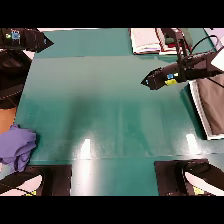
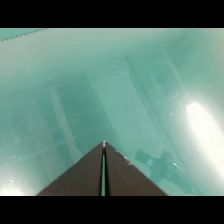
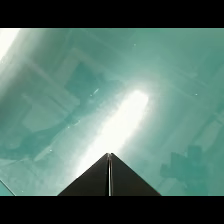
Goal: Fold the shirts.
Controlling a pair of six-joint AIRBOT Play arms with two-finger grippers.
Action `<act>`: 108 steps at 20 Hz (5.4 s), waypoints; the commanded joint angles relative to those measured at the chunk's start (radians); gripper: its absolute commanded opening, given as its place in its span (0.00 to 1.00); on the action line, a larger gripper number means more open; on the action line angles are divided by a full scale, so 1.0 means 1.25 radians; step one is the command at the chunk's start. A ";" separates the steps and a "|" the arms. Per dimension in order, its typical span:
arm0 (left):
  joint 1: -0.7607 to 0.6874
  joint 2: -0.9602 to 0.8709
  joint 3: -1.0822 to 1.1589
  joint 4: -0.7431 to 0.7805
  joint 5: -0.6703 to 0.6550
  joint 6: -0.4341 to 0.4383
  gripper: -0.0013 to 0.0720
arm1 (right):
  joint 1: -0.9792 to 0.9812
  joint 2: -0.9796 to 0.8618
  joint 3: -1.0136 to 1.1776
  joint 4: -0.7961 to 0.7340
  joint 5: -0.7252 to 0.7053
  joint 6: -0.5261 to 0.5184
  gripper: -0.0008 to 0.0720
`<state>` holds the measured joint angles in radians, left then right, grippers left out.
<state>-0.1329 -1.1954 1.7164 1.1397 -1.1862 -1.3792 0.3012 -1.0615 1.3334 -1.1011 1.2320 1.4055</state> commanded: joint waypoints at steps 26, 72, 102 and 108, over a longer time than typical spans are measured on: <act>0.002 0.287 -0.457 0.575 -0.220 -0.157 0.06 | 0.002 0.000 0.001 0.006 0.005 0.000 0.04; -0.534 -0.181 -0.078 -0.041 0.151 0.042 0.55 | -0.257 -0.040 0.385 -0.011 0.032 0.069 0.04; -0.062 -0.320 -0.099 0.022 0.078 -0.090 0.80 | -0.648 -0.124 -0.514 0.008 -0.097 -0.016 0.66; -0.062 -0.371 -0.099 0.022 0.085 -0.090 0.80 | -0.576 -0.060 -0.514 0.001 -0.174 -0.020 0.04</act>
<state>-0.2108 -1.6257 1.5925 1.1667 -1.0840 -1.4914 -0.4530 -1.1744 0.6907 -1.1038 1.0634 1.3830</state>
